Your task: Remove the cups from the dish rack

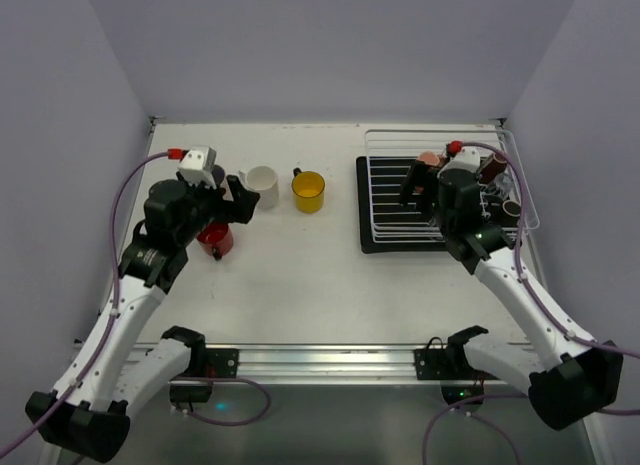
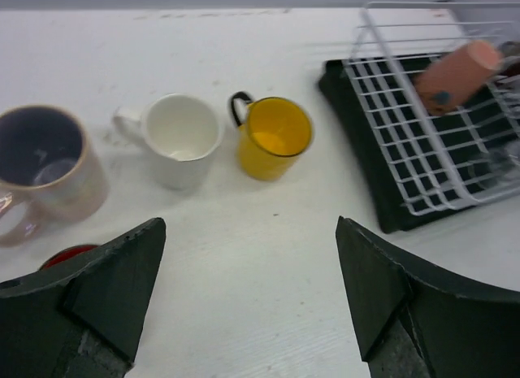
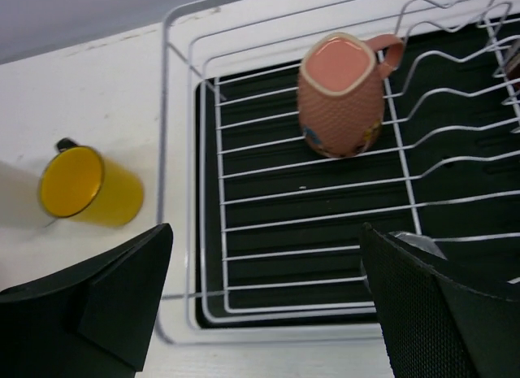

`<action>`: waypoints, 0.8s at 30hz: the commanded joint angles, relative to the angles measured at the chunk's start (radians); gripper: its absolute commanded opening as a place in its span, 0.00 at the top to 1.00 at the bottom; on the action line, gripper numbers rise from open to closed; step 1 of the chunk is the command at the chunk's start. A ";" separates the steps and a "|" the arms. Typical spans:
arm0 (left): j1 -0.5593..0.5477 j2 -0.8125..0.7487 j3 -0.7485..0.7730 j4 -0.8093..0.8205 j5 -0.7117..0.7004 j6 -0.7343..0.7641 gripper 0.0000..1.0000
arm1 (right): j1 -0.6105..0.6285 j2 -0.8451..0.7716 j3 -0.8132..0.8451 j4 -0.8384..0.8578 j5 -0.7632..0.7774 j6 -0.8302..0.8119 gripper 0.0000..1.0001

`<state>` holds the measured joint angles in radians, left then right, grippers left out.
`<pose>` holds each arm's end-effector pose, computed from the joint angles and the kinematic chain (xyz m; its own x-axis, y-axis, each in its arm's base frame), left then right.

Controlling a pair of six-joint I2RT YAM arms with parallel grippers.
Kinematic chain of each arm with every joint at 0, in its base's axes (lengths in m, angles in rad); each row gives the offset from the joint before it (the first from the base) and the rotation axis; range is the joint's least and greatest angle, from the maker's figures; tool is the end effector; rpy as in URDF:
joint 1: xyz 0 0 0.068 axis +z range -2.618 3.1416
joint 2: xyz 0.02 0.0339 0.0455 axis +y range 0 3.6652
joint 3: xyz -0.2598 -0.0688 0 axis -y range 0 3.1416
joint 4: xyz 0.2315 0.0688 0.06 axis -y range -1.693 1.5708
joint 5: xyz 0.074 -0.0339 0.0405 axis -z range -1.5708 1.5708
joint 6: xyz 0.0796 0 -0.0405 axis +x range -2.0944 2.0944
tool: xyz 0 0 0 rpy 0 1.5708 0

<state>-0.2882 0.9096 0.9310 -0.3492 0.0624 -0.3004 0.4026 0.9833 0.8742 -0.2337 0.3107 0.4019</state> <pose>0.2248 -0.0718 0.3341 -0.3956 -0.1908 -0.8984 0.2337 0.9251 -0.2993 0.2430 0.0770 0.3138 -0.3269 0.2656 -0.9070 0.0214 0.9615 0.2738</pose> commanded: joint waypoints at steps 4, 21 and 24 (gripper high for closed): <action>-0.014 -0.223 -0.204 0.141 0.410 -0.025 0.06 | -0.079 0.256 0.202 -0.055 0.134 -0.057 0.01; -0.158 -0.351 -0.297 0.144 0.379 -0.008 0.02 | -0.153 0.730 0.523 -0.078 0.197 -0.026 0.01; -0.160 -0.342 -0.293 0.144 0.382 -0.003 0.02 | -0.163 0.770 0.537 -0.082 0.206 -0.020 0.01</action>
<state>-0.4412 0.5663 0.6170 -0.2218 0.4389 -0.3210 0.2520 1.7340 1.3598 -0.3138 0.4694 0.3607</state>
